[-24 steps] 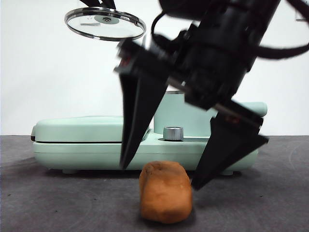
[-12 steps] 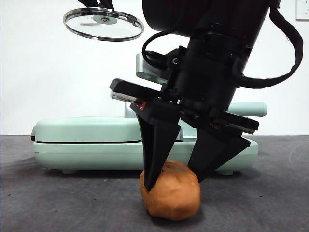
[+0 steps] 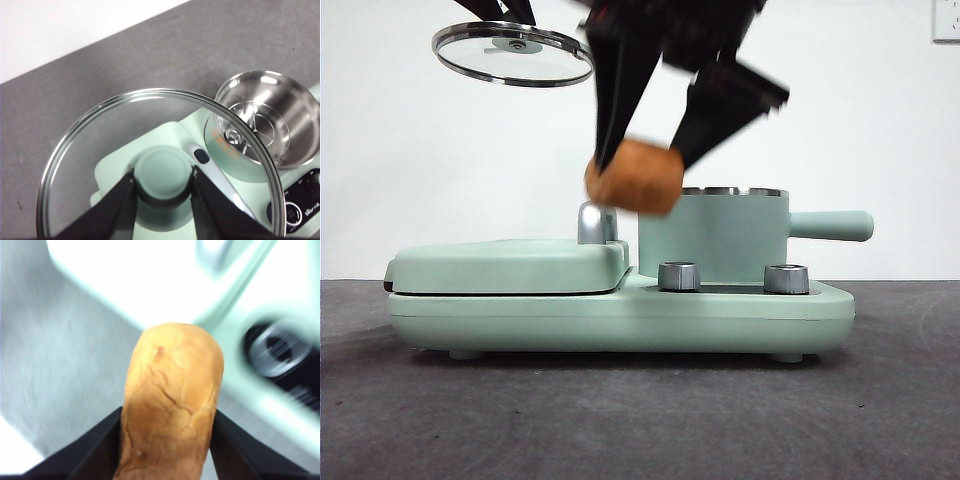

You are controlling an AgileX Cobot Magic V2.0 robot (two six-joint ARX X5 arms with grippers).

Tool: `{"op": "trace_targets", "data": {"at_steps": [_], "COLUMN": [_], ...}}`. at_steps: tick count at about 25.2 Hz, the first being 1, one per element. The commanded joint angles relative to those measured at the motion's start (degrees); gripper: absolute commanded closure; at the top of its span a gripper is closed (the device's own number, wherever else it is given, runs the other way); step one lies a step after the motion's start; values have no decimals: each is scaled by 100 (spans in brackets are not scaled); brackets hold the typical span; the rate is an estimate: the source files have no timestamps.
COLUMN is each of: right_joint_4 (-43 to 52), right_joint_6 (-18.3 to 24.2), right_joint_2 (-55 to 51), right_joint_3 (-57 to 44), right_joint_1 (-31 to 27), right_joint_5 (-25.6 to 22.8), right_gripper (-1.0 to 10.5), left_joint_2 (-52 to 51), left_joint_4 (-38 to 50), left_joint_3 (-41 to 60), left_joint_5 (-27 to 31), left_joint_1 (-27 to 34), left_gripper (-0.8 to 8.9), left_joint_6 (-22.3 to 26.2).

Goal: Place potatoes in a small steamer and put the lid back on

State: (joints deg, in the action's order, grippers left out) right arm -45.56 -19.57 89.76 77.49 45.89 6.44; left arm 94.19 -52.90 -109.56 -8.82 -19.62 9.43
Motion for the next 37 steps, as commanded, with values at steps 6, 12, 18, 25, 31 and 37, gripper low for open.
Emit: {"op": "trace_targets", "data": {"at_steps": [6,12,18,25,31,37], "right_joint_4": [-151,-195,-476,-1086,-1145,-2524], "right_joint_6": [743,907,1130,1486,1620,1788], "right_joint_2": [522,1401,2247,2675,2758,2730], "right_joint_3": [1215,2151,3069,3359,3359,4594], "right_joint_1": [-1128,-1641,-1915,-1989,-1989,-2092], "right_joint_5": [157,238,219,-68,-101,-118], "right_gripper": [734,734,734,733,544,544], "left_joint_2": [-11,-9,-9,-9,-9,-9], "left_joint_4": [210,264,262,256,264,258], "left_joint_3": [-190,-190,-190,-190,-190,-184], "left_joint_5": [-11,-9,-9,-13,-15,-15], "left_joint_1": [37,37,37,37,37,-59], "left_gripper": [807,807,807,807,807,807], "left_joint_6": [-118,-127,-138,-190,-291,-330]}}
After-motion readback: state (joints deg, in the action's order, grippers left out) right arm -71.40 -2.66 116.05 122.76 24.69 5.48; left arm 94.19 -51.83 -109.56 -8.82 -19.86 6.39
